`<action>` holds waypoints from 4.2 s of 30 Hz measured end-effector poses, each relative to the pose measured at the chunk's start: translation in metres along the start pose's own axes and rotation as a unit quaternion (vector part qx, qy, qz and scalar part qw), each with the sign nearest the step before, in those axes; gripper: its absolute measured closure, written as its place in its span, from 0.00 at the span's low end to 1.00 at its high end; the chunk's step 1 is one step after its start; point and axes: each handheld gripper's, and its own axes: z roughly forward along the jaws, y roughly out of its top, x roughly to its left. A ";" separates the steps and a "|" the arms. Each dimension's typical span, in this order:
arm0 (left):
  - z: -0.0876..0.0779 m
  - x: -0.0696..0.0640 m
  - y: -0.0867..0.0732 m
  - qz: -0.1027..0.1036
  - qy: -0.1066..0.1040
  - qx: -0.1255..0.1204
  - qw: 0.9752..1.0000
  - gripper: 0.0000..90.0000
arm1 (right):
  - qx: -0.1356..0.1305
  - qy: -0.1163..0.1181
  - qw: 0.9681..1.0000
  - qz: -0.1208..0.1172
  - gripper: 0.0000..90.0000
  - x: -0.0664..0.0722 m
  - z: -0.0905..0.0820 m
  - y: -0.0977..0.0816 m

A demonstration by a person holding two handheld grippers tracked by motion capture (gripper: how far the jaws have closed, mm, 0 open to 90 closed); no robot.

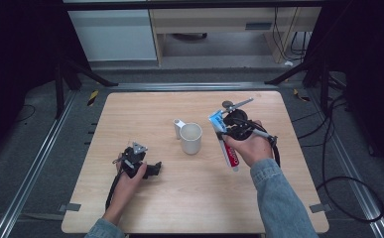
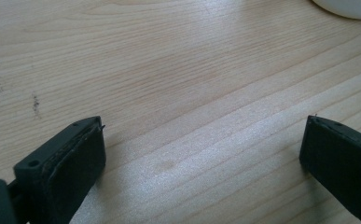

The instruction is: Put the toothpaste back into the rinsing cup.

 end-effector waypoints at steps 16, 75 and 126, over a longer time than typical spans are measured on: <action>0.000 0.000 0.000 0.000 0.000 0.000 1.000 0.00 | -0.043 -0.021 0.999 0.001 0.81 0.001 -0.008 0.000; 0.001 -0.001 0.001 0.000 0.001 -0.001 1.000 0.00 | -0.191 -0.042 0.981 0.006 0.81 0.006 -0.026 0.036; 0.002 -0.001 0.002 -0.001 -0.003 -0.002 1.000 0.00 | -0.280 -0.018 0.960 0.013 0.81 0.033 -0.013 0.063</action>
